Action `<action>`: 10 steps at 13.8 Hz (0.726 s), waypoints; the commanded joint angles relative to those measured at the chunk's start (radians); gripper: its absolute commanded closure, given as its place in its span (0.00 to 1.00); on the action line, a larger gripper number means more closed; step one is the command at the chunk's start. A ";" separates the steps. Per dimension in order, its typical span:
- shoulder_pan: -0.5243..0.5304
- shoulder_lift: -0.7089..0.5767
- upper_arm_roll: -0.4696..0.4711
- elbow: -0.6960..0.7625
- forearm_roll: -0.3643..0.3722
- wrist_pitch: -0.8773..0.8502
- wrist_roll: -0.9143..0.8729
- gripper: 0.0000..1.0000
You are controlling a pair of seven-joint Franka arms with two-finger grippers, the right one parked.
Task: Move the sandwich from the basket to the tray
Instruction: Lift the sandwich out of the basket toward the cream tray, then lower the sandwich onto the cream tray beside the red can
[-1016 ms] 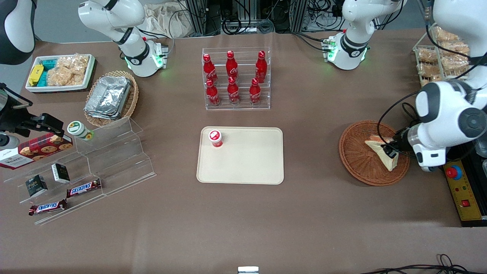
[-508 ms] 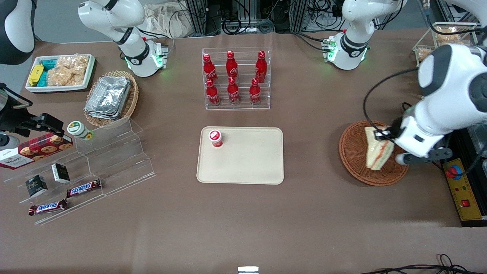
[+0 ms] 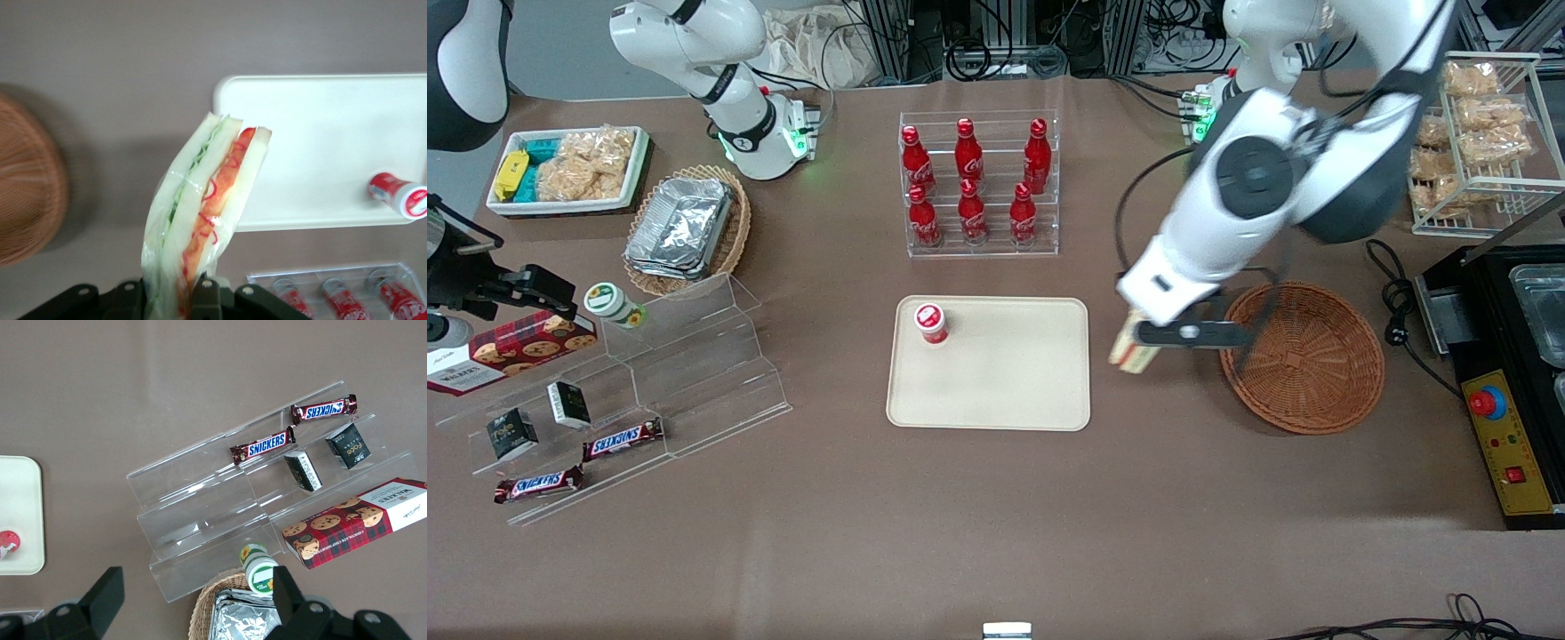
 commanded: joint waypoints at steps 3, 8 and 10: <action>-0.117 0.240 0.009 0.065 0.173 0.137 -0.270 1.00; -0.128 0.354 0.006 0.060 0.291 0.205 -0.648 1.00; -0.130 0.386 0.006 0.060 0.294 0.225 -0.661 1.00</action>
